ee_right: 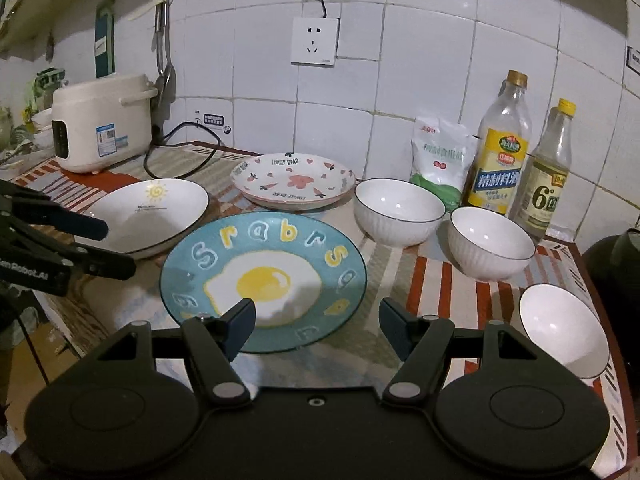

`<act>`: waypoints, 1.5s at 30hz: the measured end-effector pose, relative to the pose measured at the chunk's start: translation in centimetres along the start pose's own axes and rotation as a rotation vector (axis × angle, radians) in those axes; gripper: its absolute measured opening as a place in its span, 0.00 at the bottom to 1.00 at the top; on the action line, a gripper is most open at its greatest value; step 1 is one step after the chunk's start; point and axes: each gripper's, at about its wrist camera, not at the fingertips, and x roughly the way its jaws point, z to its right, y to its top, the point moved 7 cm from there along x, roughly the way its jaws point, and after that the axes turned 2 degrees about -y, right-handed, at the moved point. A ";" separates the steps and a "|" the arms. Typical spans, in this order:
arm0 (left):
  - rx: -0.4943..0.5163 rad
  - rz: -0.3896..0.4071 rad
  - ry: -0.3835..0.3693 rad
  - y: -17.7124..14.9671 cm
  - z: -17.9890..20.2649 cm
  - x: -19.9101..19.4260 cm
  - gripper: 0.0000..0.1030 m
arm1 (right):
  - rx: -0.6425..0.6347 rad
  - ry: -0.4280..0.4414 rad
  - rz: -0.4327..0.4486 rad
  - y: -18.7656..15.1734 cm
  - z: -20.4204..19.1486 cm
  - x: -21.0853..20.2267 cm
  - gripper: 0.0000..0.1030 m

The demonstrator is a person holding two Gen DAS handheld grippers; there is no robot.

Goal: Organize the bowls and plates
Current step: 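Grasp the rim of the blue egg plate with both grippers, then lift the blue egg plate with both grippers and lower it onto the sun plate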

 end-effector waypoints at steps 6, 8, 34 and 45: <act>-0.023 -0.010 0.036 -0.7 0.9 1.6 0.63 | 0.056 0.012 -0.002 -1.1 1.0 0.5 0.71; -0.031 -0.011 0.043 -0.9 1.0 2.2 0.63 | 0.068 0.015 -0.004 -1.4 1.2 1.0 0.71; -0.336 0.035 0.085 -1.3 -1.2 8.4 0.31 | 0.298 0.126 -0.026 -1.0 4.2 11.5 0.30; -0.258 0.061 0.148 -1.0 -0.6 8.6 0.31 | 0.343 0.173 -0.008 -1.3 4.4 11.4 0.21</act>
